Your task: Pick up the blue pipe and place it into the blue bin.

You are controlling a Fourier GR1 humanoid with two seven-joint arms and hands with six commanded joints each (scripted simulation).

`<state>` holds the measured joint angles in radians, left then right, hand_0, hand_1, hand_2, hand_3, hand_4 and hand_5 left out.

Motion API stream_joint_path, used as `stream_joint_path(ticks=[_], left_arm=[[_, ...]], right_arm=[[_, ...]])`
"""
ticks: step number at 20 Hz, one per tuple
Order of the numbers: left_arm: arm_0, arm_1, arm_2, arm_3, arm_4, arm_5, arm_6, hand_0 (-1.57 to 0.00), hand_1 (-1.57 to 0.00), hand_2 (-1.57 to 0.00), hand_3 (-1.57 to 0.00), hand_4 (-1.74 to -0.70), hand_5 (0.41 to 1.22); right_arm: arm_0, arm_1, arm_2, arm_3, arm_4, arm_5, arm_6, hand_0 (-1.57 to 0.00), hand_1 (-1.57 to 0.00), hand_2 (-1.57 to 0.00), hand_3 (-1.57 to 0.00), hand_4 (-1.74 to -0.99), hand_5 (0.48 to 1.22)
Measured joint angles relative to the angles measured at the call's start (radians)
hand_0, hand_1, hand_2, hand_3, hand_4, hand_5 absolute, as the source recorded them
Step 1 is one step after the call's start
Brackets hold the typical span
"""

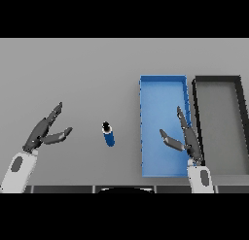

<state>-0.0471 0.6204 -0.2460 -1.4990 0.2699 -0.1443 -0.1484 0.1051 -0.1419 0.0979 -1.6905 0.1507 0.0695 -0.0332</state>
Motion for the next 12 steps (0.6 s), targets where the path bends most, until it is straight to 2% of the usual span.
stream_joint_path(ticks=[2,5,7,9,10,11,12], left_arm=[[0.025,0.032,-0.031,-0.045,0.013,-0.066,0.016,0.0,0.0,0.0,0.0,-1.19,0.573],[0.023,0.027,-0.092,-0.089,-0.006,-0.101,0.074,0.0,0.0,0.0,0.0,-1.19,0.532],[0.026,0.019,-0.12,-0.123,-0.016,-0.111,0.076,0.0,0.0,0.0,0.0,-1.2,0.517],[0.012,-0.012,-0.161,-0.137,-0.03,-0.121,0.104,0.0,0.0,0.0,0.0,-1.21,0.502],[0.007,-0.026,-0.179,-0.141,-0.043,-0.12,0.119,0.0,0.0,0.0,0.0,-1.21,0.494],[-0.001,-0.046,-0.198,-0.137,-0.06,-0.113,0.137,0.0,0.0,0.0,0.0,-1.21,0.488],[-0.009,-0.063,-0.211,-0.116,-0.086,-0.109,0.131,0.0,0.0,0.0,0.0,-1.2,0.483]], right_arm=[[0.004,-0.008,0.001,0.01,0.01,0.001,-0.018,0.0,0.0,0.0,0.0,-1.232,0.604],[-0.01,-0.015,-0.006,0.021,-0.008,0.019,-0.033,0.0,0.0,0.0,0.0,-1.254,0.626],[-0.005,-0.005,0.0,0.011,-0.016,0.022,-0.042,0.0,0.0,0.0,0.0,-1.273,0.636],[-0.015,-0.003,-0.003,0.027,-0.014,0.021,-0.03,0.0,0.0,0.0,0.0,-1.283,0.642],[-0.007,-0.005,0.001,0.028,-0.01,0.024,-0.049,0.0,0.0,0.0,0.0,-1.29,0.646],[-0.009,-0.001,0.003,0.022,-0.007,0.019,-0.031,0.0,0.0,0.0,0.0,-1.296,0.651],[-0.007,-0.01,-0.006,0.021,-0.008,0.017,-0.033,0.0,0.0,0.0,0.0,-1.299,0.654]])
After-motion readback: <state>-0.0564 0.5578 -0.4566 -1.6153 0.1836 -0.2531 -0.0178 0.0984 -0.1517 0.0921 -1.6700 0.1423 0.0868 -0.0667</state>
